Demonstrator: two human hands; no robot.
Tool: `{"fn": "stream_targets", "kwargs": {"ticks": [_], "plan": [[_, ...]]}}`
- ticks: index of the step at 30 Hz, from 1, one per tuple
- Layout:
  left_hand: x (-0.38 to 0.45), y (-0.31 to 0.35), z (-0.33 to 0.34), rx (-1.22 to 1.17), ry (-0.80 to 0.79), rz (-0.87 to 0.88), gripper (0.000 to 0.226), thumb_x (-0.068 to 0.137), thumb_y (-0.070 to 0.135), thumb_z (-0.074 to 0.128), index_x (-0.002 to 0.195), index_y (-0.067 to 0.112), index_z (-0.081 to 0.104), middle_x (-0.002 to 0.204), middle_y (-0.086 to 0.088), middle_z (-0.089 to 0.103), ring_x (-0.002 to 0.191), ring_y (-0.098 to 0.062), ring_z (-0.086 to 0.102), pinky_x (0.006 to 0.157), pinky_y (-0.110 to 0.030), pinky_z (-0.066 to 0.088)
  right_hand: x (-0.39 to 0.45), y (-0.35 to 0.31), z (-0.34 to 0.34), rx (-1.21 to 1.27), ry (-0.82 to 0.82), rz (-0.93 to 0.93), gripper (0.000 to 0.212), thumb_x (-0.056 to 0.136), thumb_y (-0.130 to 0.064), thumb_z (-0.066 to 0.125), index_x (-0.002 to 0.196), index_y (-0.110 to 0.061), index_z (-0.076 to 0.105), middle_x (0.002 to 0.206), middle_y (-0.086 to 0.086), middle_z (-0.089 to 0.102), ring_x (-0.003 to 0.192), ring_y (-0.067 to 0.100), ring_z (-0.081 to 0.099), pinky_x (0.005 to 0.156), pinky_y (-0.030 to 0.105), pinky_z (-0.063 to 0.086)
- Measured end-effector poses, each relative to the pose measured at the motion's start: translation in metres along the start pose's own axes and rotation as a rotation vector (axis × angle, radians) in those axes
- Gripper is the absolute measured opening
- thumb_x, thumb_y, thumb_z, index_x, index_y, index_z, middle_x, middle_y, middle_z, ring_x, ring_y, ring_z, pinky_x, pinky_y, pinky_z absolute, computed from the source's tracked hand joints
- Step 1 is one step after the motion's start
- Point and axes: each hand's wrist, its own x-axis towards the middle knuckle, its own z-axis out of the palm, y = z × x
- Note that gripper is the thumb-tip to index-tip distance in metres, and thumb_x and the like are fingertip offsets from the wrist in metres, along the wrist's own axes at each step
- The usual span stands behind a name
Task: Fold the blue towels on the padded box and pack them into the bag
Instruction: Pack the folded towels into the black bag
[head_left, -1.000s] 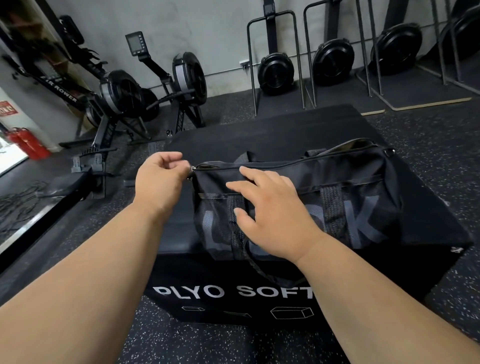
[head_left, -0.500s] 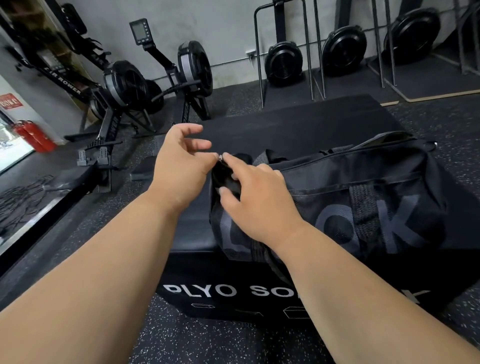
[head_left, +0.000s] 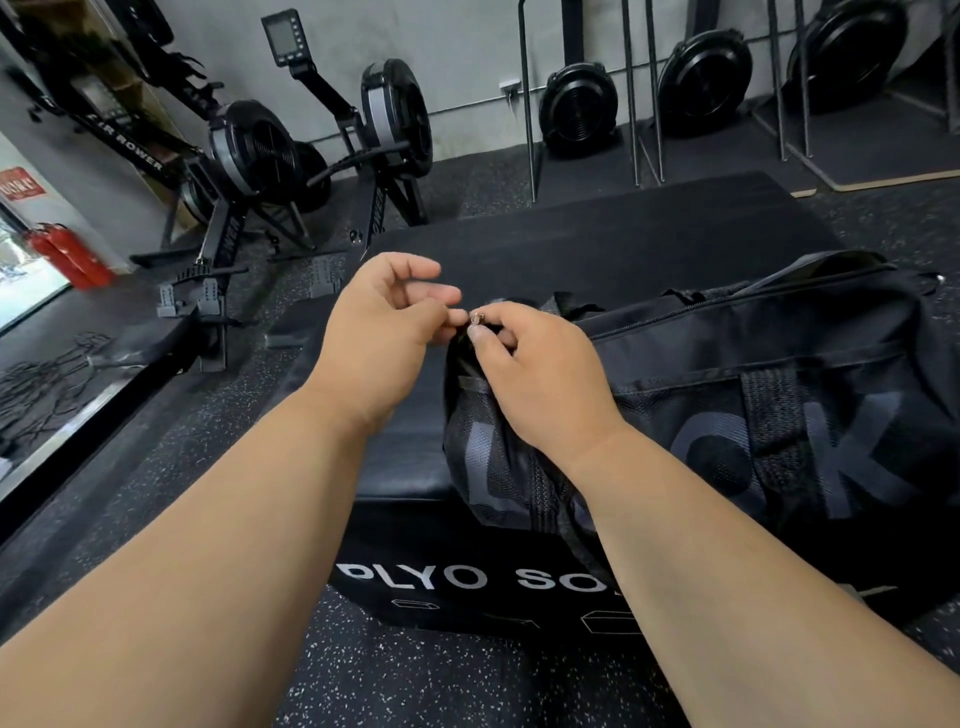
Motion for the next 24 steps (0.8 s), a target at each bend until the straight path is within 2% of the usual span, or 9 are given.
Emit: {"fn": "stream_targets", "kwargs": {"ticks": [2, 5, 7, 10, 12, 15, 18, 21, 24], "plan": [[0.003, -0.011, -0.002, 0.13, 0.048, -0.008, 0.03, 0.095, -0.001, 0.065, 0.112, 0.024, 0.065, 0.105, 0.004, 0.072, 0.095, -0.006, 0.068, 0.085, -0.02, 0.052, -0.002, 0.0, 0.001, 0.017, 0.01, 0.012, 0.02, 0.104, -0.036, 0.054, 0.103, -0.032, 0.073, 0.06, -0.02, 0.056, 0.069, 0.005, 0.057, 0.062, 0.023, 0.037], [0.001, -0.019, 0.0, 0.239, -0.063, -0.088, 0.021, 0.1, 0.017, 0.067, 0.119, 0.026, 0.073, 0.115, 0.012, 0.072, 0.106, 0.001, 0.065, 0.093, -0.014, 0.045, -0.003, 0.0, 0.0, 0.027, 0.034, 0.027, 0.022, 0.104, -0.031, 0.053, 0.093, -0.029, 0.071, 0.067, -0.017, 0.06, 0.074, 0.005, 0.059, 0.065, 0.024, 0.04], [-0.003, -0.021, 0.0, 0.265, -0.155, -0.098, 0.02, 0.103, 0.028, 0.061, 0.11, 0.021, 0.078, 0.109, 0.014, 0.075, 0.103, -0.001, 0.066, 0.093, -0.021, 0.047, -0.002, 0.0, -0.002, 0.054, 0.035, 0.015, 0.021, 0.104, -0.029, 0.055, 0.09, -0.028, 0.071, 0.067, -0.016, 0.061, 0.074, 0.004, 0.06, 0.066, 0.023, 0.043], [-0.006, -0.022, -0.004, 0.307, -0.184, -0.074, 0.041, 0.098, 0.052, 0.057, 0.093, 0.013, 0.069, 0.088, 0.011, 0.064, 0.087, -0.008, 0.056, 0.086, -0.037, 0.046, 0.0, 0.001, -0.003, 0.123, 0.002, 0.037, 0.019, 0.103, -0.028, 0.06, 0.089, -0.028, 0.072, 0.074, -0.013, 0.069, 0.078, 0.005, 0.065, 0.074, 0.028, 0.052], [-0.009, -0.024, -0.006, 0.295, -0.151, -0.064, 0.028, 0.097, 0.048, 0.066, 0.09, 0.021, 0.071, 0.087, 0.009, 0.068, 0.085, -0.008, 0.058, 0.087, -0.038, 0.051, 0.0, 0.002, -0.002, 0.183, -0.002, 0.075, 0.015, 0.1, -0.026, 0.064, 0.089, -0.029, 0.074, 0.078, -0.012, 0.071, 0.077, 0.006, 0.066, 0.075, 0.032, 0.055], [-0.012, -0.026, -0.007, 0.323, -0.118, -0.046, 0.016, 0.098, 0.036, 0.07, 0.09, 0.022, 0.074, 0.085, 0.008, 0.071, 0.08, -0.007, 0.06, 0.086, -0.037, 0.054, -0.001, 0.002, -0.002, 0.249, 0.019, 0.107, 0.014, 0.096, -0.02, 0.068, 0.09, -0.031, 0.072, 0.081, -0.01, 0.071, 0.073, 0.006, 0.065, 0.075, 0.033, 0.057], [-0.015, -0.027, -0.003, 0.346, -0.034, -0.047, 0.019, 0.097, 0.034, 0.07, 0.085, 0.019, 0.072, 0.077, 0.008, 0.067, 0.074, -0.009, 0.057, 0.079, -0.036, 0.053, -0.003, -0.002, -0.005, 0.257, 0.062, 0.11, 0.019, 0.095, -0.015, 0.066, 0.089, -0.032, 0.069, 0.077, -0.012, 0.068, 0.067, 0.007, 0.061, 0.07, 0.031, 0.053], [-0.018, -0.026, -0.002, 0.321, 0.071, -0.071, 0.024, 0.095, 0.035, 0.067, 0.082, 0.015, 0.069, 0.075, 0.008, 0.064, 0.073, -0.011, 0.055, 0.075, -0.035, 0.049, -0.007, -0.007, -0.009, 0.209, 0.07, 0.093, 0.023, 0.095, -0.01, 0.058, 0.088, -0.03, 0.068, 0.07, -0.01, 0.064, 0.06, 0.012, 0.057, 0.065, 0.034, 0.05], [-0.019, -0.027, -0.01, 0.236, 0.157, -0.118, 0.035, 0.084, 0.04, 0.063, 0.074, 0.007, 0.056, 0.072, 0.004, 0.054, 0.074, -0.016, 0.046, 0.073, -0.039, 0.043, -0.009, -0.009, -0.02, 0.115, 0.122, 0.066, 0.026, 0.092, -0.008, 0.053, 0.087, -0.028, 0.068, 0.062, -0.008, 0.059, 0.064, 0.012, 0.056, 0.065, 0.031, 0.046]]}}
